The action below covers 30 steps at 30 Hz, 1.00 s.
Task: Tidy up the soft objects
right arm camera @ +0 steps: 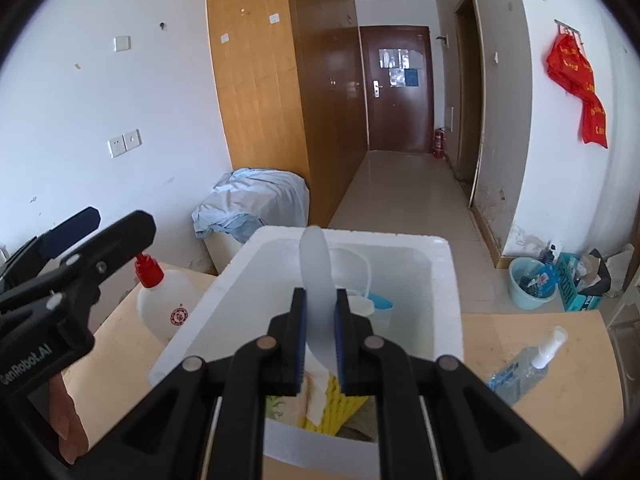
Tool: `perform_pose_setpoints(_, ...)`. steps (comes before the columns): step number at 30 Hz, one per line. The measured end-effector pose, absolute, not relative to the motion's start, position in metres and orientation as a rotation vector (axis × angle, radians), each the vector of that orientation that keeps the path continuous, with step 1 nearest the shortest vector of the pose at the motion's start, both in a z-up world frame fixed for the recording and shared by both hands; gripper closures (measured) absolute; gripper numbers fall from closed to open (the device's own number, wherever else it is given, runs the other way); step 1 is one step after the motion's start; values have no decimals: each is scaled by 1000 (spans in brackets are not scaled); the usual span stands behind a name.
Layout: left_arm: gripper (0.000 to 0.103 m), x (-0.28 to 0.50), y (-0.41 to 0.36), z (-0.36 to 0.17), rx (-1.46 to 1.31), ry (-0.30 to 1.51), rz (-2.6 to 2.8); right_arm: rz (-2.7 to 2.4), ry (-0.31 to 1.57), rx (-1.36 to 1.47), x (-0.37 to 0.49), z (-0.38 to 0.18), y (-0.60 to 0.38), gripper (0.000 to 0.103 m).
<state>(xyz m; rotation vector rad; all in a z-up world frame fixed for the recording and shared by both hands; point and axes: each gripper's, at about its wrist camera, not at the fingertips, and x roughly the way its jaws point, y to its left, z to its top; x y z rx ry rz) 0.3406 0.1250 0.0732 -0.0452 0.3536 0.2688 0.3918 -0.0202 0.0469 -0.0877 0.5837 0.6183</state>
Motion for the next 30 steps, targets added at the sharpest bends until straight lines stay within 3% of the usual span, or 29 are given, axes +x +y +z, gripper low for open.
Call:
perform_pose_setpoints(10,17,346,132,74,-57,366,294,618,608,-98,398,41,-18,89)
perform_pose_setpoints(16,17,347,131,75,-62,366,294,598,592,-91,397,43,-18,55)
perform_pose_setpoints(18,17,346,132,76,-67,361,295,587,579,-88,395,45,-19,38)
perform_pose_setpoints(20,17,346,132,76,-67,362,294,572,559,-85,392,46,-21,30)
perform_pose_setpoints(30,17,346,132,75,-66,365,288,576,577,-83,393,45,-19,30)
